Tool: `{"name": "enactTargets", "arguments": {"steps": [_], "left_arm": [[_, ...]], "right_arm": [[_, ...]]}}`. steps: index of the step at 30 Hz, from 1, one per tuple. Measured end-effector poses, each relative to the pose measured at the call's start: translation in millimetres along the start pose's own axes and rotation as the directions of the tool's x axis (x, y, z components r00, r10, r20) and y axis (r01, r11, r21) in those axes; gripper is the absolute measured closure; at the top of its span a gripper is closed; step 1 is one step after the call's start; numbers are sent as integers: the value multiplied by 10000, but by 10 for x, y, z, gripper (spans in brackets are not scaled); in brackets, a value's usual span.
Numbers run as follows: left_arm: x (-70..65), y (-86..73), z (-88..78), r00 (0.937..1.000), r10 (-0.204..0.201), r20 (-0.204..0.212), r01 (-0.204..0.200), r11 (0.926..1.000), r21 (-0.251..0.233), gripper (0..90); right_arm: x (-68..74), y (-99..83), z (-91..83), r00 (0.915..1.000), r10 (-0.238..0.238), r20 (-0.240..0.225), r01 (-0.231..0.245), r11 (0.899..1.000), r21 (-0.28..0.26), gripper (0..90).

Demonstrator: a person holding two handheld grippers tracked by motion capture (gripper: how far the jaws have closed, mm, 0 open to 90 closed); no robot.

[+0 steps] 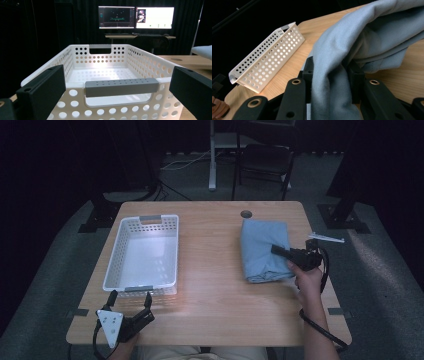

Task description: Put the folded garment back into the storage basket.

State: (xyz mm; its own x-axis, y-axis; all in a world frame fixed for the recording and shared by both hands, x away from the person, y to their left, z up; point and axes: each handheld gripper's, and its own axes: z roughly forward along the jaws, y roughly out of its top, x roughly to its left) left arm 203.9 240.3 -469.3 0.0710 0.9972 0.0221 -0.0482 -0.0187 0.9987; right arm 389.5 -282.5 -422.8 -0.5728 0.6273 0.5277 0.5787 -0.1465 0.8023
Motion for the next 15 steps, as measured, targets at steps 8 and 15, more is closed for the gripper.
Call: {"name": "enactTargets", "arguments": {"steps": [8,15], "left_arm": [[-1,1,2,10000,8,-30,-8,10000,20,18],[-3,1,4,10000,-3,-37,4,10000,32,18]], "right_arm": [[98,93,-26,9985,118,-532,-145,9986,-505,679],[272,239,-72,9986,-295,-444,265,9974,-666,678]]}}
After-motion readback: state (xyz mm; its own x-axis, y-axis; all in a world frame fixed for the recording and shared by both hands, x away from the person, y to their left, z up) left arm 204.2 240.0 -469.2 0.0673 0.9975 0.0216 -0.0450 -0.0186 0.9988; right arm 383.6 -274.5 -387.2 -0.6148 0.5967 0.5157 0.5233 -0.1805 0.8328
